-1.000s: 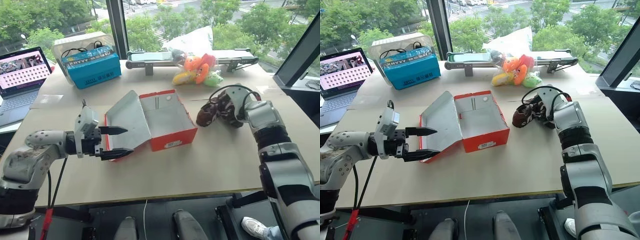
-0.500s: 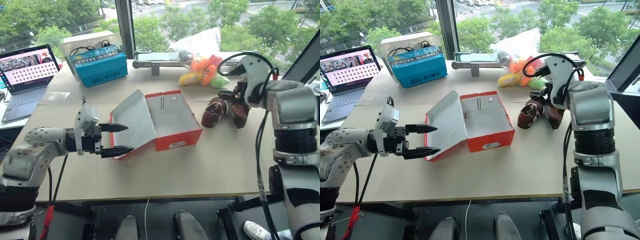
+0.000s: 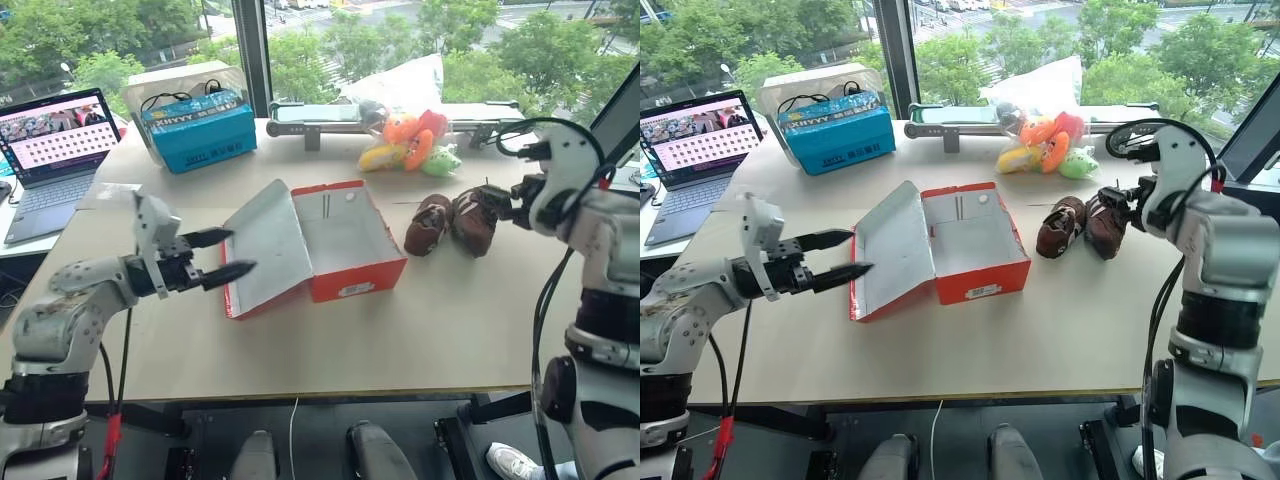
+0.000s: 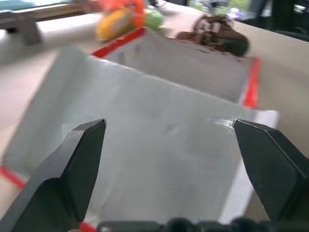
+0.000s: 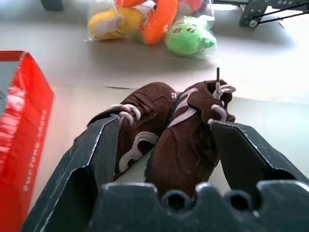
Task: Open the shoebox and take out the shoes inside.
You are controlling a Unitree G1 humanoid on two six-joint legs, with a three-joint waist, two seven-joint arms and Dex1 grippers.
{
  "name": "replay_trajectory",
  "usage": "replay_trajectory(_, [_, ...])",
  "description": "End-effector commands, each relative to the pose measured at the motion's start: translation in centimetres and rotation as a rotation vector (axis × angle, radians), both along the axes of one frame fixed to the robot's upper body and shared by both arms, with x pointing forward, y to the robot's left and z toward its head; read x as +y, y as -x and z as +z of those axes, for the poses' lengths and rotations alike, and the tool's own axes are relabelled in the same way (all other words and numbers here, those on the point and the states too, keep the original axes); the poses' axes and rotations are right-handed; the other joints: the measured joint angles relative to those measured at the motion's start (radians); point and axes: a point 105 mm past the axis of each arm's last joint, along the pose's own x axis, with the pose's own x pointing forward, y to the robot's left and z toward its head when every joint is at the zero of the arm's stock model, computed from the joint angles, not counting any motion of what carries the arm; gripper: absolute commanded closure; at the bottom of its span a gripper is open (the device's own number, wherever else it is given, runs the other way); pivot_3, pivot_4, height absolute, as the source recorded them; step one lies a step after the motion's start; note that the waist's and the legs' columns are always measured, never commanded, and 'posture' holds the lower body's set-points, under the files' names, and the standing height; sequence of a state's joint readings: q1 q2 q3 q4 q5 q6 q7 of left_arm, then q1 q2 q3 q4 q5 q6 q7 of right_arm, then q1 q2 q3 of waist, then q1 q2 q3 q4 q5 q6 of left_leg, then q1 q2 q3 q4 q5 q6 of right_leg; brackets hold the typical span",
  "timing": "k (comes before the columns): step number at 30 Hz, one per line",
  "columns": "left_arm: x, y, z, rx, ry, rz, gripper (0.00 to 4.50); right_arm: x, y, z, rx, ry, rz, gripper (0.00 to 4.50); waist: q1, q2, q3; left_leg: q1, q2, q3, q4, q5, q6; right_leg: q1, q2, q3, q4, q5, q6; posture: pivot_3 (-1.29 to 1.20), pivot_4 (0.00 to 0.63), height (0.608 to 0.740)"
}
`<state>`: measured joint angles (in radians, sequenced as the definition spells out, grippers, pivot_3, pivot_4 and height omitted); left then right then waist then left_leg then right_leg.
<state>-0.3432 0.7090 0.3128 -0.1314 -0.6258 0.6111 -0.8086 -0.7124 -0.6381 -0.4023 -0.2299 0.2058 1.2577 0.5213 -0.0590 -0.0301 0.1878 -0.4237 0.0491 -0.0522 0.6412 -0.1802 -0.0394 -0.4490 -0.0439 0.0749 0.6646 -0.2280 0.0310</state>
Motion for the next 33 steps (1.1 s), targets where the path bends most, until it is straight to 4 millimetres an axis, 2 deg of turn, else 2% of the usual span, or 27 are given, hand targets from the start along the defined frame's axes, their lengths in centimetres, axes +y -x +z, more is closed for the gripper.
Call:
replay_trajectory(1, [4.5,-0.2,-0.6,-0.027,0.032,0.298,0.00,1.5,4.0,0.4,-0.093,-0.007,0.130,0.89,-0.001,0.000,0.000,0.000,0.000,0.000,0.000,0.000,0.000,0.000,0.000,0.000,0.000,0.000,0.000,0.00,0.150,0.701])
replay_trajectory(4, [7.5,0.1,-2.7,0.001,0.038,0.489,0.00,0.4,4.8,-2.4,-0.041,-0.010,0.030,0.89,-0.005,-0.001,0.000,0.005,0.000,0.000,0.000,0.000,0.000,0.006,0.000,0.000,0.000,0.000,0.001,0.00,0.150,0.701])
replay_trajectory(6, [9.0,0.3,-3.9,0.017,0.034,0.588,0.00,-0.3,4.9,-4.6,0.019,0.086,-0.060,0.89,-0.004,-0.001,-0.001,0.011,0.000,0.000,0.000,0.000,0.000,0.012,0.000,0.000,-0.001,-0.001,0.001,0.00,0.150,0.701])
replay_trajectory(9, [10.4,0.4,-5.5,0.039,0.063,0.702,0.00,0.7,4.9,-7.4,0.059,0.229,-0.084,0.89,0.001,-0.003,-0.002,0.014,0.000,0.001,0.002,0.000,0.000,0.014,0.000,0.000,-0.001,0.000,0.001,0.00,0.150,0.701])
replay_trajectory(10, [10.5,0.4,-6.4,0.053,0.074,0.734,0.00,1.0,4.7,-8.3,0.042,0.222,-0.107,0.89,0.002,-0.003,-0.002,0.016,0.000,0.001,0.002,0.000,0.000,0.015,0.000,0.000,-0.001,-0.001,-0.001,0.00,0.150,0.701])
replay_trajectory(13, [10.5,0.3,-8.0,0.062,0.085,0.788,0.00,0.7,4.6,-10.2,0.003,0.249,-0.188,0.89,0.004,-0.004,-0.003,0.019,0.000,0.000,0.002,0.000,0.000,0.019,0.000,0.000,-0.001,-0.001,-0.001,0.00,0.150,0.701])
replay_trajectory(20, [9.5,-0.2,-9.0,0.021,0.156,0.825,0.00,0.2,4.6,-12.6,-0.045,0.322,-0.271,0.89,0.016,-0.005,-0.004,0.017,0.000,0.000,0.002,0.000,-0.001,0.019,0.000,0.000,-0.004,0.000,0.001,0.00,0.150,0.701])
replay_trajectory(24, [8.2,-0.5,-9.2,0.002,0.149,0.771,0.00,-0.3,4.6,-13.1,-0.049,0.305,-0.284,0.89,0.016,-0.005,-0.004,0.018,0.000,0.000,0.002,0.000,-0.001,0.021,0.000,-0.001,-0.004,0.000,0.001,0.00,0.150,0.701])
replay_trajectory(33, [7.1,-0.7,-9.1,-0.002,0.187,0.719,0.00,-0.7,4.7,-14.0,-0.025,0.304,-0.281,0.89,0.014,-0.005,-0.004,0.018,0.000,0.000,0.002,0.000,-0.001,0.021,0.000,-0.001,-0.005,0.000,0.001,0.00,0.150,0.701])
